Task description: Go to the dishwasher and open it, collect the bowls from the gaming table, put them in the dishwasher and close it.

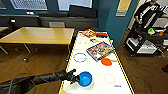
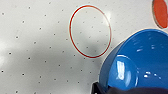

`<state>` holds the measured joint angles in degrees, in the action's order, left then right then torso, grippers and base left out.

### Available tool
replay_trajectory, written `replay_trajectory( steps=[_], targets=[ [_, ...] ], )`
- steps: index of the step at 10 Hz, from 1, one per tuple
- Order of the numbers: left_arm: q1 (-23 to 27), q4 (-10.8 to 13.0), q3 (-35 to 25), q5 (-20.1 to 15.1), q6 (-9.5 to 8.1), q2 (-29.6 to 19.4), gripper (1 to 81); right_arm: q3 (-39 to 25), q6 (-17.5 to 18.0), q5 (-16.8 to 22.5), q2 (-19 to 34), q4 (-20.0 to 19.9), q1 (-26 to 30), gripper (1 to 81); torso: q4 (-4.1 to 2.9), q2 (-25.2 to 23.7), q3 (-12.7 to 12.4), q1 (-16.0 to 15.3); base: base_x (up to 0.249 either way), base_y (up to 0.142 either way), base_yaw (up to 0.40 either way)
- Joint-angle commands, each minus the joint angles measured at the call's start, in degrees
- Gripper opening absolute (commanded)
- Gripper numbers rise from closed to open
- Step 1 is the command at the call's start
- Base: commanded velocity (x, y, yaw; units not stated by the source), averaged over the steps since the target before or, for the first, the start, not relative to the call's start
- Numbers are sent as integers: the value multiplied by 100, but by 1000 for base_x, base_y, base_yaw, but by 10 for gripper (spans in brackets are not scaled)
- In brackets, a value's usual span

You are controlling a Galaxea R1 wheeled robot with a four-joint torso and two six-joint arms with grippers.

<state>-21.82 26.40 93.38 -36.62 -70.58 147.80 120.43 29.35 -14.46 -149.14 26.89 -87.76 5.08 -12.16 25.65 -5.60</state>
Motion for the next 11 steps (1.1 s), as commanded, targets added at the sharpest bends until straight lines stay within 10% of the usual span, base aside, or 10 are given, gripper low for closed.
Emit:
replay_trajectory(
  steps=[1,5,8,11],
  targets=[
    [1501,488,-2200,-73,-61,-1401,10,-65,-18,277,136,123,26,10,0,0,0,2,0,0,0],
    [1291,1048,-4235,-47,70,-3418,10,-4,-26,268,163,124,-62,10,0,0,0,0,0,0,0],
    [-17,2269,-4865,109,238,-4415,10,146,-26,268,145,123,-106,10,0,0,0,0,0,0,0],
    [-1713,3300,-3943,1568,229,-4706,10,251,-26,259,145,123,-141,10,0,0,0,2,0,0,0]
  ],
)
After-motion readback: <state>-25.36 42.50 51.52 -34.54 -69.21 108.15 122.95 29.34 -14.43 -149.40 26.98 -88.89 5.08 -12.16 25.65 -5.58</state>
